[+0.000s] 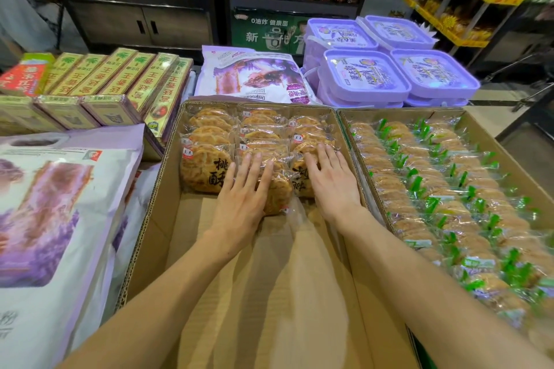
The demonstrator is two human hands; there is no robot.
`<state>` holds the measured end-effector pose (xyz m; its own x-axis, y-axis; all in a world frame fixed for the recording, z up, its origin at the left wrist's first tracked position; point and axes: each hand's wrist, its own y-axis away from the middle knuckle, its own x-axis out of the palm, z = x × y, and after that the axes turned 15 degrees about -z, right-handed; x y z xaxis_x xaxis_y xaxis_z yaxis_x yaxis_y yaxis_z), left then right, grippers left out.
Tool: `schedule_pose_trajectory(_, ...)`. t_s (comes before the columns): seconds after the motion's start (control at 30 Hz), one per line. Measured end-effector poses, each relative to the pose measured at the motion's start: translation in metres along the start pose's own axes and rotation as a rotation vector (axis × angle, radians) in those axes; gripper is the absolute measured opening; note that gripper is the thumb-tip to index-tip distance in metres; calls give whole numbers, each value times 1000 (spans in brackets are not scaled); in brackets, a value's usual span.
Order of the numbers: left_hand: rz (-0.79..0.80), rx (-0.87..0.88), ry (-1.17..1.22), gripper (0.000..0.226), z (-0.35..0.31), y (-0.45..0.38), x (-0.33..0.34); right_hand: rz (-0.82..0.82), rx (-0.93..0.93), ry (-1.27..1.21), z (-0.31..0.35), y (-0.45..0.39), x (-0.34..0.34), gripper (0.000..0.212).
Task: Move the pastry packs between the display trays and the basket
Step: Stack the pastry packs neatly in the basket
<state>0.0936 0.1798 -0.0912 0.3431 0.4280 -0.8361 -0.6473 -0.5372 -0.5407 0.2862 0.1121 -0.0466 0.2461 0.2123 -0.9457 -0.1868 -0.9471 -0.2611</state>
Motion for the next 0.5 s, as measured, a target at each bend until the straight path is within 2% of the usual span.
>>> schedule_pose_trajectory(0.2,-37,29,3,104,0,5,-1,-47,3,-3,-2,4,8,86)
schedule_pose_trajectory(0.4,-118,118,-6,70,-5,10,8,-42,-1,-9,4,11,-4,94)
schedule_pose_trajectory(0.5,-112,105,15,75,-4,8,6,-38,26,-49,7,28,-21,96)
